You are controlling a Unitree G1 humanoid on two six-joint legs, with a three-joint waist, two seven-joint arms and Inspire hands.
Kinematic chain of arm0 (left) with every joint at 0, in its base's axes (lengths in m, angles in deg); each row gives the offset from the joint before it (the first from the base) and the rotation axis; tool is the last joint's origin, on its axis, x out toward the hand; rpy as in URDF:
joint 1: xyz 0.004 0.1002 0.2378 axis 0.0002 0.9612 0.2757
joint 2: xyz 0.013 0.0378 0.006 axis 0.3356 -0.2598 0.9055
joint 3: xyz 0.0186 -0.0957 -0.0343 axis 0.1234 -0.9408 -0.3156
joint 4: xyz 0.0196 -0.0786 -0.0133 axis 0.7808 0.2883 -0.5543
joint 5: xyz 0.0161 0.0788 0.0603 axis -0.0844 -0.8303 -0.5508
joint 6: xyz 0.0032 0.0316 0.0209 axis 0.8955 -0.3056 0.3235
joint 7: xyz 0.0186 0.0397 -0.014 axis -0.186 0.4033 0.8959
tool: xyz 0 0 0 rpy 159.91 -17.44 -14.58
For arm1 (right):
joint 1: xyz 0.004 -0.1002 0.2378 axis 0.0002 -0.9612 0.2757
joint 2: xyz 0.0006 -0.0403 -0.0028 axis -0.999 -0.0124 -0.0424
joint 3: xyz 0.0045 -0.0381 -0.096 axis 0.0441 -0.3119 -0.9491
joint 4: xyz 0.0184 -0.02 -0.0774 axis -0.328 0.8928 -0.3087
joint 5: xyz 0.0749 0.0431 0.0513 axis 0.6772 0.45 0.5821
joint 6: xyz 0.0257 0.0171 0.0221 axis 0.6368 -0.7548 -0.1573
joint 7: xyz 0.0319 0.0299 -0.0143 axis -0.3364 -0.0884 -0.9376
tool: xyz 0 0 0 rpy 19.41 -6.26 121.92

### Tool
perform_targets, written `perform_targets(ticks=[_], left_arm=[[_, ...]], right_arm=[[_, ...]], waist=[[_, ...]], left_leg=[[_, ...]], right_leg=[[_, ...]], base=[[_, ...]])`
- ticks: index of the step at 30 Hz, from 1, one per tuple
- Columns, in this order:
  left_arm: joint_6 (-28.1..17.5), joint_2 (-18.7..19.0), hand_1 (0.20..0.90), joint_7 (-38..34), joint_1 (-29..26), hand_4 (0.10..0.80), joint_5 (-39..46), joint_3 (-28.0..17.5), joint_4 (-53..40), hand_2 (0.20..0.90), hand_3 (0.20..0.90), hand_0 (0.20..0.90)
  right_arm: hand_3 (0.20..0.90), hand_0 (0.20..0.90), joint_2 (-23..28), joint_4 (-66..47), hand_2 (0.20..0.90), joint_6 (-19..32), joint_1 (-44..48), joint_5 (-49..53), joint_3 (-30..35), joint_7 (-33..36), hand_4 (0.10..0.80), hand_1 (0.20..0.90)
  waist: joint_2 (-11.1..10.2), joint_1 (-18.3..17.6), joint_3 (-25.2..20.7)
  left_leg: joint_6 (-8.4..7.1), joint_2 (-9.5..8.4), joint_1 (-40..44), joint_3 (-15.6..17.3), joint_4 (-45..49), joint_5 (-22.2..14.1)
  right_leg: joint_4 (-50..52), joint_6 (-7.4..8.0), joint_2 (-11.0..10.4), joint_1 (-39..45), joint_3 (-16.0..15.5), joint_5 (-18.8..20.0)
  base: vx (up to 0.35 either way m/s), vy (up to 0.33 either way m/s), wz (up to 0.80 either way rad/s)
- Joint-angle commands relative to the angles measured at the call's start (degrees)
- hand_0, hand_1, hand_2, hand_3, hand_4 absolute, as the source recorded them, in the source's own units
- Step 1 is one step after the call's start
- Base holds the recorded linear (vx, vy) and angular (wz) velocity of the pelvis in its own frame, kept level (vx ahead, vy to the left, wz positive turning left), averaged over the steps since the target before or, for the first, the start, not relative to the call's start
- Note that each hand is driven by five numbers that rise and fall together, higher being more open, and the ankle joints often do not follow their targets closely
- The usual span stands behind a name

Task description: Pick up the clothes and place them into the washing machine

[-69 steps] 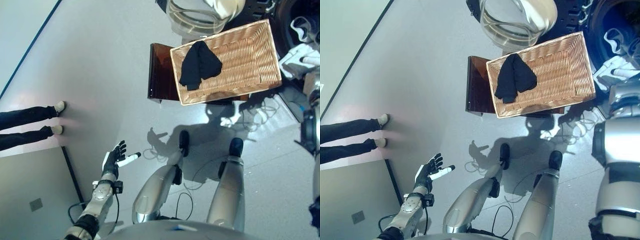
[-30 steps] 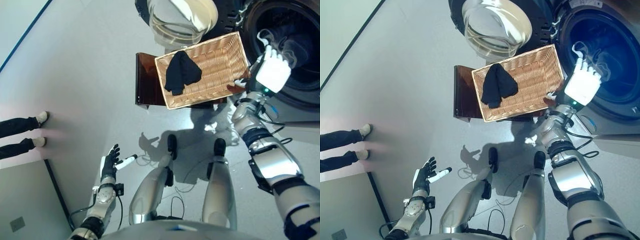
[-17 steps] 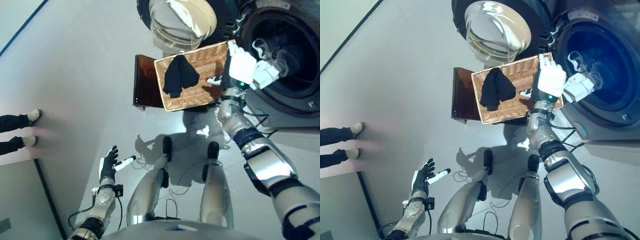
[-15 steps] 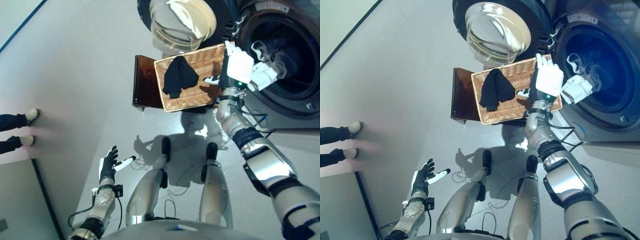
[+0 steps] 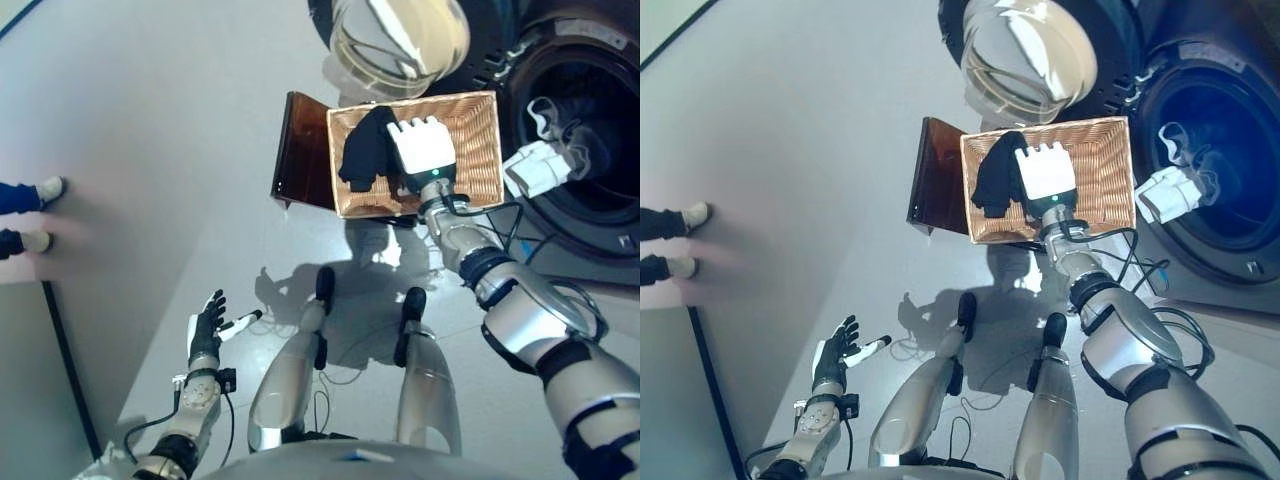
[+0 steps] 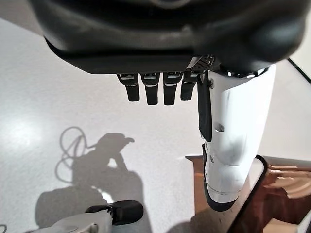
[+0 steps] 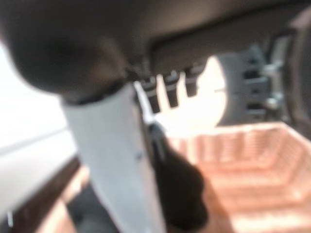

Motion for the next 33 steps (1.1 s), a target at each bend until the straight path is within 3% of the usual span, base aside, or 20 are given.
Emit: perform_targets(ticks=[1, 14, 24, 28, 32, 33], left_arm=[[-3.59, 5.46, 0.900, -0.83, -2.95, 0.800, 1.75, -1.89, 0.78, 0.900, 0.900, 0.900], [-4.12, 6.69, 0.900, -0.02, -3.42, 0.800, 3.73, -0.31, -6.46, 0.900, 0.900, 0.900], [-3.67, 6.87, 0.900, -0.03, -4.74, 0.800, 3.51, -0.29, -6.33, 0.900, 0.900, 0.900], [-3.57, 6.64, 0.900, -0.87, -5.38, 0.800, 3.47, -0.62, -5.89, 0.900, 0.900, 0.900], [-3.25, 5.76, 0.900, -2.22, -5.51, 0.800, 3.79, -1.22, -5.14, 0.900, 0.900, 0.900], [-3.25, 5.76, 0.900, -2.22, -5.51, 0.800, 3.79, -1.22, -5.14, 0.900, 0.900, 0.900]], right_arm=[[0.900, 0.900, 0.19, -0.35, 0.900, -1.69, 9.71, -4.41, -3.16, 0.30, 0.800, 0.900], [0.900, 0.900, 3.66, 5.75, 0.900, -3.48, 15.24, -7.56, -7.30, -0.65, 0.800, 0.900], [0.900, 0.900, 6.44, 5.72, 0.900, -4.41, 17.86, -8.67, -8.50, 0.44, 0.800, 0.900], [0.900, 0.900, 4.64, 4.93, 0.900, -3.87, 17.13, -4.40, -4.85, 2.26, 0.800, 0.900], [0.900, 0.900, -1.58, 2.36, 0.900, 3.89, 15.44, 16.85, 8.52, 4.45, 0.800, 0.900], [0.900, 0.900, -1.57, 2.36, 0.900, 3.89, 15.43, 16.85, 8.52, 4.45, 0.800, 0.900]], waist=[[-2.46, 1.79, 0.96], [-2.23, 4.05, 4.30], [-2.88, 5.05, 4.67], [-3.26, 4.93, 4.32], [-3.69, 4.29, 4.20], [-3.69, 4.31, 4.16]], left_leg=[[-3.88, -1.77, -0.99, 2.50, -0.87, -1.09], [-4.11, -2.18, -4.73, 0.35, -0.87, 0.30], [-4.15, -2.50, -5.37, -1.09, -0.87, 0.50], [-4.06, -2.33, -4.92, -0.98, -0.87, 0.32], [-3.91, -2.00, -4.57, -0.48, -0.87, 0.34], [-3.91, -1.99, -4.61, -0.48, -0.87, 0.34]], right_leg=[[-8.51, -0.09, 0.52, 1.92, 1.16, 3.56], [-7.21, -0.10, -0.19, -0.70, -1.07, 3.21], [-5.76, -0.20, -0.72, -1.30, -2.18, 2.00], [-5.74, -0.33, -0.58, -0.93, -2.00, 1.90], [-6.26, -0.52, -0.18, -0.65, -1.53, 2.52], [-6.30, -0.52, -0.16, -0.68, -1.53, 2.55]], base=[[-0.016, -0.006, 0.09], [-0.018, -0.004, 0.12], [0.005, -0.005, 0.11], [0.006, 0.009, -0.03], [0.011, 0.020, -0.12], [0.017, 0.006, -0.12]])
